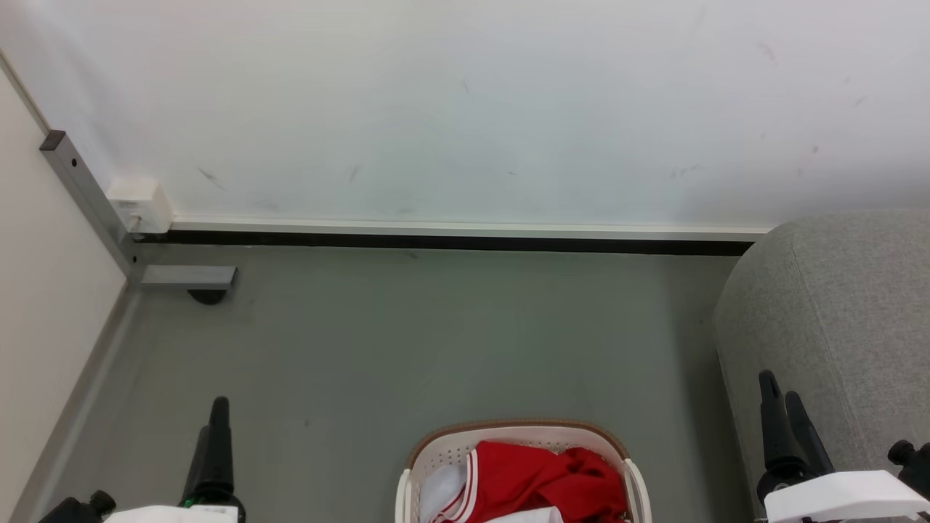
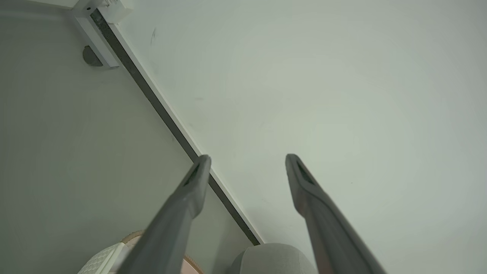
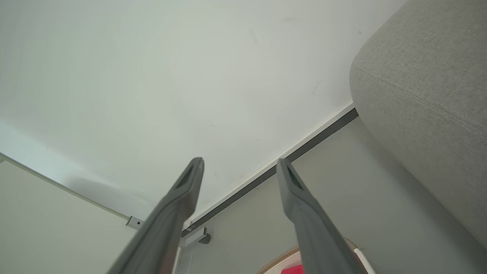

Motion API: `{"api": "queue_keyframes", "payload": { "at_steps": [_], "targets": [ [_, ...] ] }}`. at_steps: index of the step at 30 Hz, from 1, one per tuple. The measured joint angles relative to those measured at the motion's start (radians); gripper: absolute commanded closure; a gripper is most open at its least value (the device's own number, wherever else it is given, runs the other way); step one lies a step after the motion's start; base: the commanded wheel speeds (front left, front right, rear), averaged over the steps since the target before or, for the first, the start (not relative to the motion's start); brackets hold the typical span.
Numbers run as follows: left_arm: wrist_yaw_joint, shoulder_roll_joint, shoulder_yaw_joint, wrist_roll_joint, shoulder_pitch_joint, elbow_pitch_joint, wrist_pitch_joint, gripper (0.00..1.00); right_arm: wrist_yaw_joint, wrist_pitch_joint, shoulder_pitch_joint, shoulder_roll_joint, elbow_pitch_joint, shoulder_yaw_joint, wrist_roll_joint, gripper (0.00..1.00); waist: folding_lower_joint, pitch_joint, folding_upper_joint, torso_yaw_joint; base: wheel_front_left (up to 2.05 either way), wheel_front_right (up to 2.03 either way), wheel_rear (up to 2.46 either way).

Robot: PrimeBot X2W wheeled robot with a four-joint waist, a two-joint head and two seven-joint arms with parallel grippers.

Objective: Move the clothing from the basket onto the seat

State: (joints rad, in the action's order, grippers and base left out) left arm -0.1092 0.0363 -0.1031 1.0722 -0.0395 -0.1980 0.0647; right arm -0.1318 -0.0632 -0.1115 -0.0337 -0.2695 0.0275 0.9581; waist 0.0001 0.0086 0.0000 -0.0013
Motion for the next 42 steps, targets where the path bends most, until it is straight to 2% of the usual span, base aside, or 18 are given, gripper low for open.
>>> {"api": "queue_keyframes", "payload": {
  "at_steps": [8, 20, 42],
  "targets": [
    [-0.004, 0.001, 0.007, -0.167, 0.008, 0.025, 0.025, 0.00, 0.000, -0.027, -0.011, -0.002, -0.001, 0.005, -0.162, 0.00, 0.0000, 0.002, 0.0000, -0.001, 0.00, 0.00, 0.00],
    [-0.014, 0.003, 0.008, -0.344, 0.020, 0.057, 0.059, 0.00, 0.000, -0.060, -0.029, -0.003, -0.022, 0.022, -0.346, 0.00, 0.0000, 0.004, 0.0000, 0.000, 0.00, 0.00, 0.00],
    [-0.017, 0.006, 0.009, -0.610, 0.033, 0.077, 0.113, 0.00, 0.000, -0.114, -0.032, -0.006, -0.080, 0.028, -0.564, 0.00, 0.0000, 0.015, 0.0000, -0.003, 0.00, 0.00, 0.00]
  ]
}}
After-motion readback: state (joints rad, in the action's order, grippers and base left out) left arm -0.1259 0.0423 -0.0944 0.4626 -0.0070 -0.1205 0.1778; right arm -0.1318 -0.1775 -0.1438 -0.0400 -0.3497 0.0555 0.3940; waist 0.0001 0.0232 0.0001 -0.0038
